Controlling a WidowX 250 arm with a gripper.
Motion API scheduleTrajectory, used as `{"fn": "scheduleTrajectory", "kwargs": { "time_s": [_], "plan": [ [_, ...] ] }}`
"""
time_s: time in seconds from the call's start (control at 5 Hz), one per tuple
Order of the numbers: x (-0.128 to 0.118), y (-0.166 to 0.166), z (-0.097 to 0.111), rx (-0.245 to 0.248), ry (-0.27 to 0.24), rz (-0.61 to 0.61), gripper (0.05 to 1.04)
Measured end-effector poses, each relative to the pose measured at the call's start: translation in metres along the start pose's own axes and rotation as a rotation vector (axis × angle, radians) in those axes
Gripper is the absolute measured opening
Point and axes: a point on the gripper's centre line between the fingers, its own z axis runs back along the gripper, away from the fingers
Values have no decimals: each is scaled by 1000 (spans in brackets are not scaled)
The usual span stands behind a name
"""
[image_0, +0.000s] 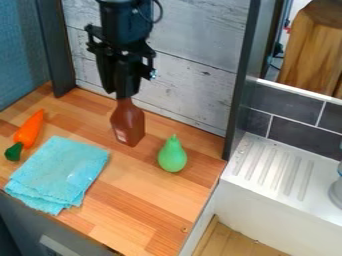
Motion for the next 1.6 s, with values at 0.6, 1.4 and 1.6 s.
{"fn": "scheduleTrajectory", "kwargs": {
  "time_s": [0.6, 1.4, 1.6],
  "plan": [
    [-45, -77, -43, -141, 68, -266, 339],
    [-50, -89, -63, 31, 215, -256, 404],
    [-46, -91, -60, 14, 228, -279, 718]
  ]
}}
